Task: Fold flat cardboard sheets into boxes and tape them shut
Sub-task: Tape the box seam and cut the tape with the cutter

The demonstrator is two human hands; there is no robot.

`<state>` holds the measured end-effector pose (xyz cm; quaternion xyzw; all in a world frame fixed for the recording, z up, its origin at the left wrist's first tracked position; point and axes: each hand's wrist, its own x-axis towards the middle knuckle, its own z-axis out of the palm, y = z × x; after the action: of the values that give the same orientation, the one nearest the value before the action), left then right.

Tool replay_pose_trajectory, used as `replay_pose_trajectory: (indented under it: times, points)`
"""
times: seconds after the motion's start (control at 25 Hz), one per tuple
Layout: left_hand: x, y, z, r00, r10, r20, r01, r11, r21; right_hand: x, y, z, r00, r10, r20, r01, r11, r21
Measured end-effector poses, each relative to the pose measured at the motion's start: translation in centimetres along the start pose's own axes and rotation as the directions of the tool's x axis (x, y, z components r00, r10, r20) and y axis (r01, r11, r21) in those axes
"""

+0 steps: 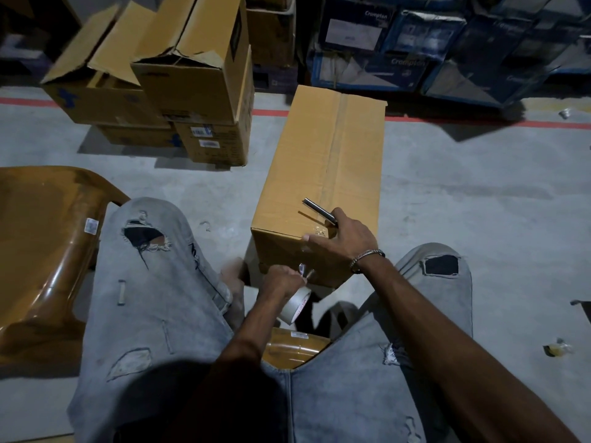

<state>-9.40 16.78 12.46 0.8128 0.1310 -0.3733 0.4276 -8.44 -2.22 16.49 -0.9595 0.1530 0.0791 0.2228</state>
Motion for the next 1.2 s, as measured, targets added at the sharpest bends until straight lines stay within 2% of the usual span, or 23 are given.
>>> replay_pose_trajectory:
  times: [0.28, 0.44, 0.56, 0.64, 0.68, 0.76, 0.8, 0.84, 0.92, 1.0, 1.04, 1.12, 1.2]
  points:
    - [-0.5, 0.4, 0.2, 1.000, -0.007, 0.014, 0.007, 1.000, 0.007, 0.5, 0.6, 0.9, 0.991, -0.131, -0.020, 0.127, 0.982, -0.139]
    - [-1.0, 0.7, -0.6, 0.999, -0.007, 0.041, 0.007, 1.000, -0.013, 0.8, 1.0, 1.5, 0.977, -0.205, 0.060, 0.214, 0.918, -0.335]
    - [-1.7, 1.5, -1.7, 0.999, 0.033, 0.031, -0.034, 0.999, 0.018, 0.7, 0.9, 1.7, 0.975, -0.217, 0.047, 0.220, 0.912, -0.347]
    - [-2.5, 2.4, -2.7, 0.997, 0.069, 0.030, -0.072, 0.993, 0.092, 0.5, 1.0, 1.4, 0.979, -0.190, 0.077, 0.203, 0.947, -0.249]
    - [-3.0, 3.0, -3.4, 0.996, 0.087, 0.030, -0.090, 0.986, 0.139, 0.3, 1.1, 0.8, 0.984, -0.149, 0.100, 0.163, 0.976, -0.145]
    - [-3.7, 4.7, -4.8, 0.991, 0.131, 0.040, -0.137, 0.965, 0.224, -0.2, 1.3, -0.7, 0.991, -0.012, 0.134, -0.002, 0.995, 0.103]
    - [-3.8, 5.6, -5.6, 0.985, 0.163, 0.055, -0.172, 0.951, 0.258, -0.7, 1.3, -1.6, 0.985, 0.081, 0.151, -0.115, 0.967, 0.229]
    - [-3.9, 6.6, -6.3, 0.977, 0.202, 0.075, -0.215, 0.932, 0.292, -1.3, 1.0, -2.4, 0.969, 0.174, 0.175, -0.228, 0.902, 0.366]
    - [-3.9, 8.7, -7.6, 0.957, 0.264, 0.123, -0.291, 0.886, 0.361, -3.0, -0.1, -4.0, 0.928, 0.260, 0.267, -0.372, 0.697, 0.613]
    - [-4.1, 10.5, -8.4, 0.924, 0.310, 0.223, -0.380, 0.807, 0.452, -4.6, -1.4, -5.0, 0.909, 0.262, 0.325, -0.416, 0.512, 0.751]
    - [-4.2, 11.3, -8.5, 0.903, 0.326, 0.279, -0.426, 0.760, 0.491, -5.2, -1.9, -5.5, 0.905, 0.255, 0.340, -0.422, 0.454, 0.784]
    - [-4.3, 12.4, -8.4, 0.862, 0.362, 0.355, -0.504, 0.683, 0.529, -6.1, -2.6, -6.1, 0.905, 0.235, 0.354, -0.423, 0.417, 0.805]
    - [-4.1, 13.0, -8.0, 0.831, 0.390, 0.398, -0.554, 0.651, 0.518, -6.9, -2.7, -5.8, 0.892, 0.254, 0.373, -0.449, 0.412, 0.793]
